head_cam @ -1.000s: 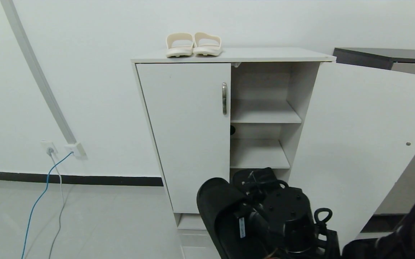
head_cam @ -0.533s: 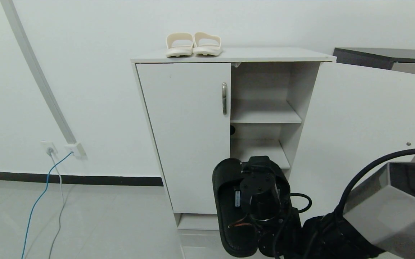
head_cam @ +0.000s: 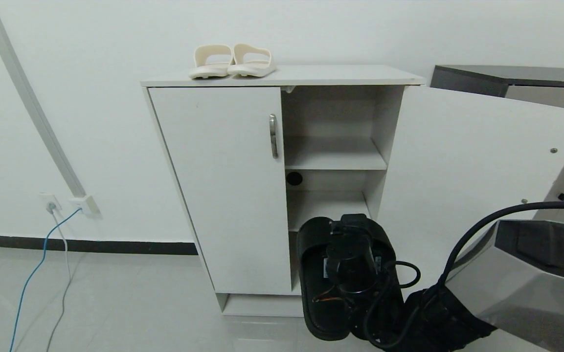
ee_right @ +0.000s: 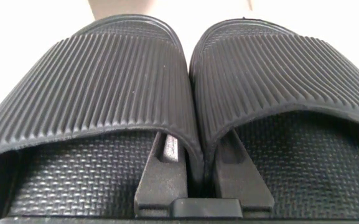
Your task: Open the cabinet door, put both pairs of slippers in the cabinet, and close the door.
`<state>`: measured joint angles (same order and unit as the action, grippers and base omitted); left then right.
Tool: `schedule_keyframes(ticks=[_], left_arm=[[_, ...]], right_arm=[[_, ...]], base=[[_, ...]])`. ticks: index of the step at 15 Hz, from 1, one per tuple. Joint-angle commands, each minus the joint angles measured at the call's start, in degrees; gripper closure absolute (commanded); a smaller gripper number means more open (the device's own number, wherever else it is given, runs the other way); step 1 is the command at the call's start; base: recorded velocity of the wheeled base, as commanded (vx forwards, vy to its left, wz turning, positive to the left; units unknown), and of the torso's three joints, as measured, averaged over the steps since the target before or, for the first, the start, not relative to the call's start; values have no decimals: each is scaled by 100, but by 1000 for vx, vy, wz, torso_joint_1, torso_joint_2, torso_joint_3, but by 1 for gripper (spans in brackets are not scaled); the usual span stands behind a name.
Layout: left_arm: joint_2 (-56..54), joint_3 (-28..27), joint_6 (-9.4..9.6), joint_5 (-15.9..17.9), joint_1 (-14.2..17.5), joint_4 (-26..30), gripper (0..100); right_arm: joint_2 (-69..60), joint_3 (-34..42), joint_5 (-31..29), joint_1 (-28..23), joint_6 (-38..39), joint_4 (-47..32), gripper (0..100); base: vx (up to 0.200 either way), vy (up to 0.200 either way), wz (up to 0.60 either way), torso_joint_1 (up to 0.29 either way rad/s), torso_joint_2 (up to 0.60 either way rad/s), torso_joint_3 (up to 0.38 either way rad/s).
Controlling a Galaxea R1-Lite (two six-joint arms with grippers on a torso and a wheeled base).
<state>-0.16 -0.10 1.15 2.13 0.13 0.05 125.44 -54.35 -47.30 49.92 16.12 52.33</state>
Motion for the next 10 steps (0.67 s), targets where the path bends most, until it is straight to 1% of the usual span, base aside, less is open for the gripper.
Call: schedule_keyframes(ticks=[1, 4, 6, 10], left_arm=[[16, 1, 0, -2, 4, -5, 100], [16, 1, 0, -2, 4, -5, 100], [16, 1, 0, -2, 4, -5, 100], [16, 1, 0, -2, 4, -5, 100]], right_arm=[[68, -103, 1, 53, -3, -4, 100], [358, -340, 45, 35, -3, 14, 100], [385, -357, 72, 44, -12, 14, 100], [516, -533, 274, 27, -12, 14, 100]], base=[[0, 0, 0, 0, 0, 0], [0, 0, 0, 0, 0, 0], [0, 0, 0, 0, 0, 0], [0, 0, 0, 0, 0, 0]])
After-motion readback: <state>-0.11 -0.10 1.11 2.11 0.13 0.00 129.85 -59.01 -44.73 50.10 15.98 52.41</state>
